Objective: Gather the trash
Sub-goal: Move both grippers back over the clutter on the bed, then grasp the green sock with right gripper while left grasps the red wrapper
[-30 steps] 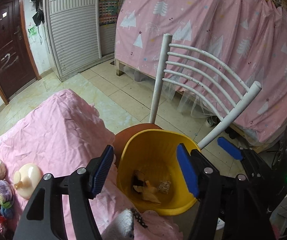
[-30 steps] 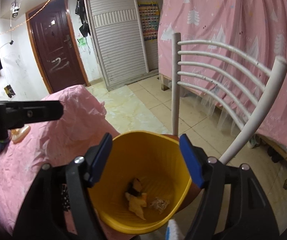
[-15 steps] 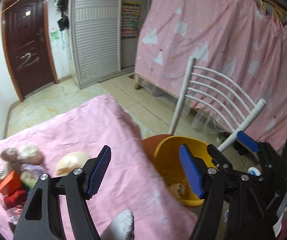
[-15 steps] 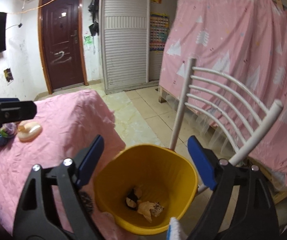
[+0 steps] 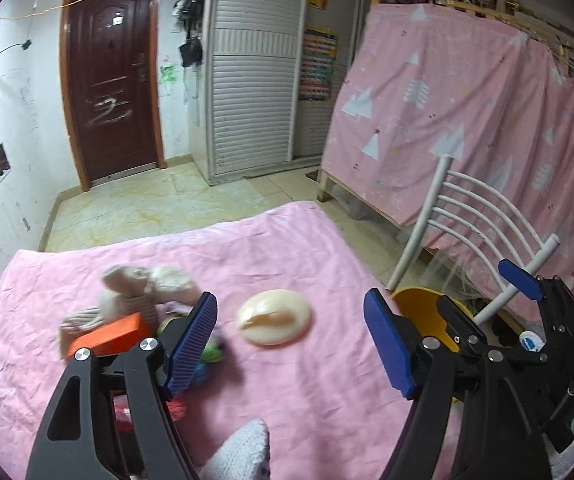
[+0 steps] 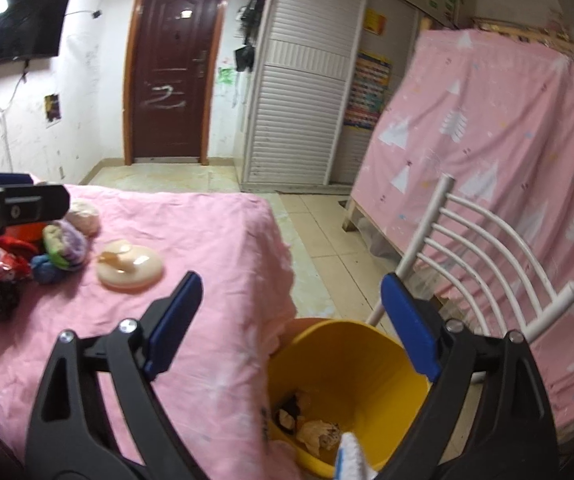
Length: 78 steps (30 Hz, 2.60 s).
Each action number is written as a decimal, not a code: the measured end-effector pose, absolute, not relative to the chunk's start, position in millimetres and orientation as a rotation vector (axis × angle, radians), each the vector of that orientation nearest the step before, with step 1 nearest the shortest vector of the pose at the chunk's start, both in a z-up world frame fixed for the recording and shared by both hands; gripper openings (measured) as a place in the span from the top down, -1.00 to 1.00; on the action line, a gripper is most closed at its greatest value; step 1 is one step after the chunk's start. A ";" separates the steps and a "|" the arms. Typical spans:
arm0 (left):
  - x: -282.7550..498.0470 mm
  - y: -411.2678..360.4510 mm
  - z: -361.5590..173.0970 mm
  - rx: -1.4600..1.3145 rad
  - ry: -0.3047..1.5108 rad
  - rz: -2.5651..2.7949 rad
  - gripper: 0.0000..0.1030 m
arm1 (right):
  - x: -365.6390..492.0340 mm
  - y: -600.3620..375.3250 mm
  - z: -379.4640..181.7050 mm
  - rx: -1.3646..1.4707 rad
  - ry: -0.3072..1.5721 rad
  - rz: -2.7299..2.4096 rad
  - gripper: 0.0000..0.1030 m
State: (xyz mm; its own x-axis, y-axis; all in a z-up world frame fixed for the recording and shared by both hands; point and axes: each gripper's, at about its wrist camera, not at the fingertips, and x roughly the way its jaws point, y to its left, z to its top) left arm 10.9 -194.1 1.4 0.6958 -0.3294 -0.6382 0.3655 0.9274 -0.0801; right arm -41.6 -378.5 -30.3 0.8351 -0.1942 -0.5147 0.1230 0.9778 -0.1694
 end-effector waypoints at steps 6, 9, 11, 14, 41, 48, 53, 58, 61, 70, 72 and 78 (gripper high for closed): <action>13.1 -152.4 -0.1 0.023 0.691 -0.327 -0.31 | -28.7 -340.4 -30.8 -0.186 0.570 -0.121 -0.69; 15.2 -131.7 0.5 0.007 0.682 -0.289 -0.31 | -24.6 -323.4 -31.5 -0.213 0.575 -0.102 -0.69; 16.4 -118.3 -0.1 -0.004 0.679 -0.272 -0.32 | -21.3 -311.7 -32.1 -0.229 0.581 -0.089 -0.69; 18.6 -102.1 -1.0 -0.017 0.675 -0.255 -0.32 | -17.2 -298.2 -33.7 -0.249 0.590 -0.075 -0.69; 32.1 13.0 -24.9 -0.129 0.725 -0.113 -0.33 | 14.7 -208.2 -44.2 -0.328 0.658 0.066 -0.69; 34.1 27.6 -30.4 -0.148 0.733 -0.088 -0.33 | 30.9 -190.8 -47.3 -0.319 0.691 0.138 -0.69; 36.4 40.8 -31.8 -0.162 0.735 -0.062 -0.33 | 44.8 -183.3 -51.5 -0.276 0.742 0.212 -0.32; 37.9 44.3 -32.5 -0.163 0.739 -0.058 -0.33 | 57.6 -176.9 -63.6 -0.251 0.820 0.276 0.10; 39.6 43.1 -33.1 -0.162 0.743 -0.061 -0.33 | 62.9 -176.7 -71.7 -0.222 0.856 0.305 0.48; 40.1 24.4 -30.4 -0.158 0.764 -0.147 -0.34 | 51.4 -201.2 -50.4 -0.111 0.776 0.305 0.68; 39.1 12.5 -30.2 -0.146 0.773 -0.185 -0.38 | 46.5 -207.9 -43.1 -0.084 0.752 0.312 0.68; 27.4 -20.9 -28.8 -0.092 0.788 -0.283 -0.43 | 29.9 -231.7 -26.0 -0.039 0.690 0.302 0.68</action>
State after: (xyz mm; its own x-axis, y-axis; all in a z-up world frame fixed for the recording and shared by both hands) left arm 27.4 -20.9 -28.8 0.6694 -0.2850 -0.6860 0.2168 0.9582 -0.1865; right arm 29.9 -231.7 -26.0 0.7298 0.2611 -0.6318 -0.2871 0.9558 0.0635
